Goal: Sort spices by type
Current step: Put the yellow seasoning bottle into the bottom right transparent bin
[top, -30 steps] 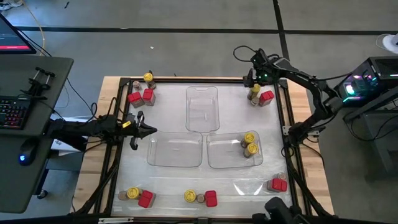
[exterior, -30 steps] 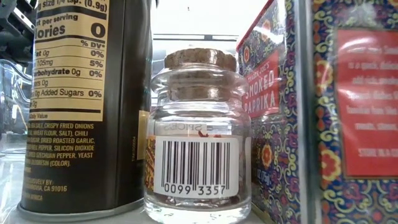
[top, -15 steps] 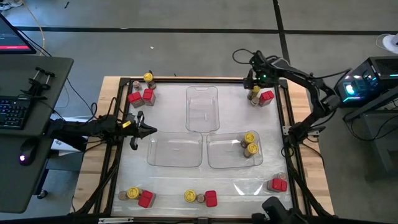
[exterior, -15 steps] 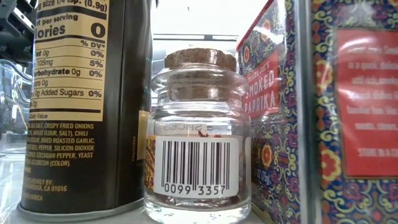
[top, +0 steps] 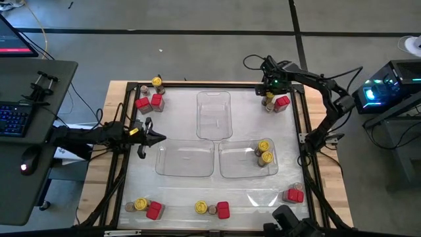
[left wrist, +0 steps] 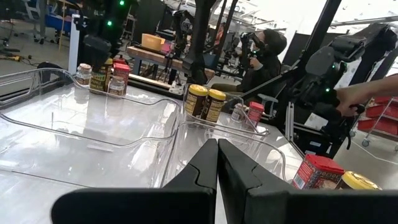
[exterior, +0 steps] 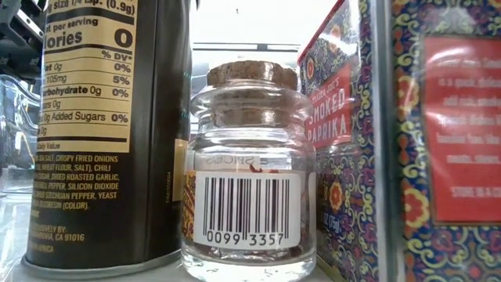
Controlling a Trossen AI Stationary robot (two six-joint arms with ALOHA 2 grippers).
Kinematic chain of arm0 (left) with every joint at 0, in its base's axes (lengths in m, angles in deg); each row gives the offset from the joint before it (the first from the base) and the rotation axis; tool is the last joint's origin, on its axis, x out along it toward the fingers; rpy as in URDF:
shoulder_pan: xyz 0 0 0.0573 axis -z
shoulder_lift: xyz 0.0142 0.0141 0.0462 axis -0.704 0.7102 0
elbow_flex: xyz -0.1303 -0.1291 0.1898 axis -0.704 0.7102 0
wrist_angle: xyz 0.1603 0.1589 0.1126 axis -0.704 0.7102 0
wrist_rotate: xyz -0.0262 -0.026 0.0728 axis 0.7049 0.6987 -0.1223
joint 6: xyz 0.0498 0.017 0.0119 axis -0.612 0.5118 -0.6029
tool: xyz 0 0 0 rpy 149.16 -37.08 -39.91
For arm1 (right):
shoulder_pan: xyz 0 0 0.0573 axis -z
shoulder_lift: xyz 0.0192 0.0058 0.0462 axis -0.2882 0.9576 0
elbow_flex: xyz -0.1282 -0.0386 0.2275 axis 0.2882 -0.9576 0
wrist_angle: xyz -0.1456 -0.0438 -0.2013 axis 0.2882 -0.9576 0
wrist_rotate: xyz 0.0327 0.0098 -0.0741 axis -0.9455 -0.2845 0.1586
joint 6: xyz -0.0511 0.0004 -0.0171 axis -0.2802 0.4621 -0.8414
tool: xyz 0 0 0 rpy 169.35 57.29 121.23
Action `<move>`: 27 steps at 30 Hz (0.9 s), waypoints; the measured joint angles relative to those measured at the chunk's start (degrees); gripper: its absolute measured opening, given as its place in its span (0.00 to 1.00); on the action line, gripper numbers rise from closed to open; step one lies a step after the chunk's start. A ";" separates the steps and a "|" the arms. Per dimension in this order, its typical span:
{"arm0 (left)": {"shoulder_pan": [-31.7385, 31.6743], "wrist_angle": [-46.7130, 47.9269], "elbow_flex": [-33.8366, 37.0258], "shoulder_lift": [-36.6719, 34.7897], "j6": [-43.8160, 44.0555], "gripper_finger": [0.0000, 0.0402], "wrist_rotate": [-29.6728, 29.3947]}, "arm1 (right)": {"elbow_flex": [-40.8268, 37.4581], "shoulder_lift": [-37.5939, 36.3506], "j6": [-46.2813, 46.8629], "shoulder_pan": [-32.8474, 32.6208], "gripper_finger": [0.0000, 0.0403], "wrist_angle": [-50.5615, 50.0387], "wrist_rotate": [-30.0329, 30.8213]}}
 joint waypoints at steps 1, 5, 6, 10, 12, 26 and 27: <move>0.00 0.00 0.00 0.00 -0.02 0.00 0.00 | 0.00 0.00 -0.03 0.00 0.73 0.18 0.00; 0.00 0.01 0.00 0.00 -0.02 0.00 0.01 | 0.00 0.00 -0.48 0.00 0.58 0.36 0.03; 0.01 0.00 0.00 0.00 -0.04 0.00 0.00 | 0.00 0.00 -0.84 0.00 0.53 0.31 0.12; 0.01 0.00 0.00 0.00 -0.04 0.00 0.00 | 0.00 0.00 -1.83 0.00 0.53 0.16 -0.07; 0.02 0.00 0.00 0.00 -0.02 0.00 0.02 | 0.02 0.00 -2.98 0.00 0.53 -0.19 -0.77; 0.01 0.00 0.00 0.00 -0.03 0.00 0.00 | 10.86 -11.23 -4.84 -9.53 0.53 -5.53 -6.19; 0.01 0.00 0.00 0.02 -0.02 0.00 0.00 | 11.39 -12.53 -3.87 -11.10 0.53 -5.96 -6.80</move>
